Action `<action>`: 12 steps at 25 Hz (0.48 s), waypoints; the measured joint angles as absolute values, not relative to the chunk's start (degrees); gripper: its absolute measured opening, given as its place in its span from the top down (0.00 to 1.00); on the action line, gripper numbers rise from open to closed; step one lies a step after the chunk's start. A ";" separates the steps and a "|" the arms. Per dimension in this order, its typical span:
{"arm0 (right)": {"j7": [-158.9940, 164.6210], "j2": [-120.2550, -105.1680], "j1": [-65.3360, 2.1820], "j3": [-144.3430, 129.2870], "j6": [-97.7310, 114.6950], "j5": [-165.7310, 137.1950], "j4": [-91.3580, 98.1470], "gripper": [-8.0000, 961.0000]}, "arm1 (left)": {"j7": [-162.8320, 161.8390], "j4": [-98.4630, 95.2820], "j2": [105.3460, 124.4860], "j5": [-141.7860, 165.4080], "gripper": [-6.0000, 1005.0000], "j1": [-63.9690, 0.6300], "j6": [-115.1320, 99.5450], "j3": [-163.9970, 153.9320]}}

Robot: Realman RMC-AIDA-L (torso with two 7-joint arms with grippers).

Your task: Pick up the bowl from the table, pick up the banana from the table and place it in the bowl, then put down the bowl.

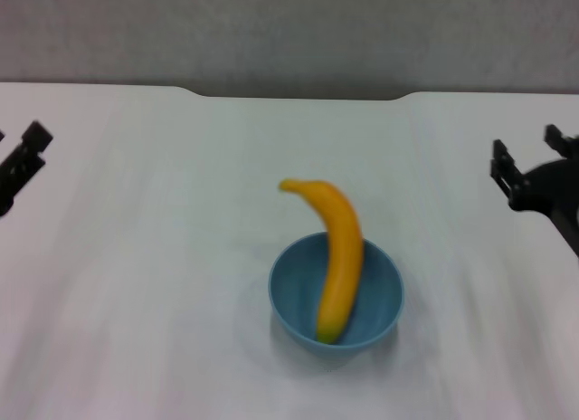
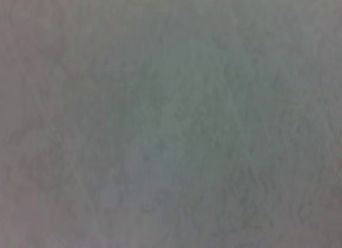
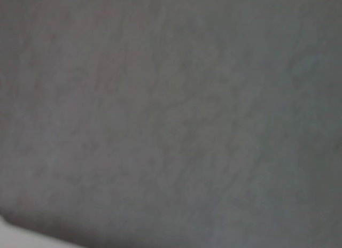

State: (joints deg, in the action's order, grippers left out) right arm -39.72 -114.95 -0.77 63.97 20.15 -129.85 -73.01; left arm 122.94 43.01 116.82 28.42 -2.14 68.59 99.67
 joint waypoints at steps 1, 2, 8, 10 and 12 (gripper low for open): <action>-39.61 -114.94 -0.63 62.40 24.51 -129.88 -71.60 0.32 | 122.94 43.01 116.82 28.42 0.10 -2.14 68.59 99.67; -38.63 -114.96 -0.88 57.93 35.29 -129.92 -66.71 0.32 | 126.17 41.12 116.91 27.81 0.10 -2.64 69.45 99.41; -28.87 -115.02 -4.75 49.15 57.30 -130.24 -51.63 0.32 | 139.16 35.09 117.18 26.83 0.10 -5.39 69.00 95.80; -24.36 -114.99 -6.18 47.92 60.67 -130.29 -47.84 0.32 | 142.36 34.71 117.28 26.82 0.10 -5.69 68.54 94.98; -22.39 -114.95 -6.68 47.84 60.81 -130.28 -46.53 0.32 | 148.62 35.67 117.43 26.82 0.10 -5.77 64.35 93.37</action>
